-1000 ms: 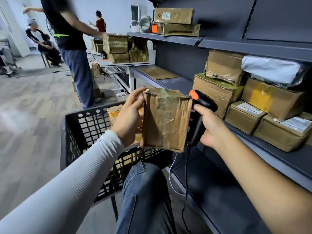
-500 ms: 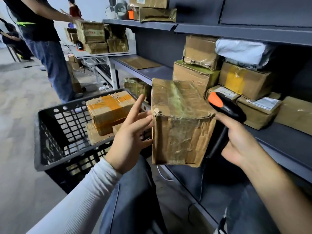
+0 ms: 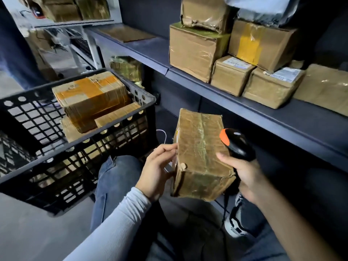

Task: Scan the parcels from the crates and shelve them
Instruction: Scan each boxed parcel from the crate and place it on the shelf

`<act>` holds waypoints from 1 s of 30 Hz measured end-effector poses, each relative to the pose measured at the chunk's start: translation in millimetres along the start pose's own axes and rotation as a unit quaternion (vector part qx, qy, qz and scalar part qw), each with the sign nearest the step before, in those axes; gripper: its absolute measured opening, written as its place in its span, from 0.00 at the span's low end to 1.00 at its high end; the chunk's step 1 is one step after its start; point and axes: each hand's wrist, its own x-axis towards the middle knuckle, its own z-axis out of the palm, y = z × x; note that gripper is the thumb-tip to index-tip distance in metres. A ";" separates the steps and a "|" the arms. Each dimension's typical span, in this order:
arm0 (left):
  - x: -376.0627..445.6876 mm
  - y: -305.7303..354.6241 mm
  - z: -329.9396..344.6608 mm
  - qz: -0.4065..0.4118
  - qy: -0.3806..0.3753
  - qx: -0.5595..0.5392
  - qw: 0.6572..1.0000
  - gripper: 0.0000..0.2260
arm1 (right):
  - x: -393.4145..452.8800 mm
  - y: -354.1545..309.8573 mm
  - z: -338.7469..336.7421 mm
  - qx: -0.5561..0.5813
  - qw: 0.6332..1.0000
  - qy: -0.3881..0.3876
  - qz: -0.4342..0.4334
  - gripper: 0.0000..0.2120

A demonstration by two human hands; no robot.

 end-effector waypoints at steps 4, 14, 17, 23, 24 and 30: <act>22.9 -23.3 -2.4 -0.035 0.013 -0.005 0.999 0.06 | 19.1 26.6 -13.1 -0.020 0.999 0.006 0.028 0.34; 33.5 -39.6 2.6 -0.020 0.036 0.114 0.993 0.27 | 7.0 42.6 -30.5 0.020 0.993 0.017 0.113 0.08; 38.6 -40.0 -4.1 -0.053 0.018 0.138 0.989 0.49 | 6.0 39.1 -38.4 0.056 0.994 -0.002 0.099 0.11; 40.9 -31.9 -7.5 -0.157 -0.001 0.037 0.987 0.10 | 24.6 46.1 -52.0 -0.065 0.995 0.067 0.043 0.16; 38.6 -28.9 -7.2 -0.167 0.003 0.023 0.986 0.06 | 28.0 51.0 -52.3 -0.107 0.988 0.110 0.031 0.16; 38.3 -32.1 -9.9 -0.180 0.026 0.026 0.983 0.20 | 30.0 64.2 -43.2 -0.163 0.969 0.177 0.064 0.12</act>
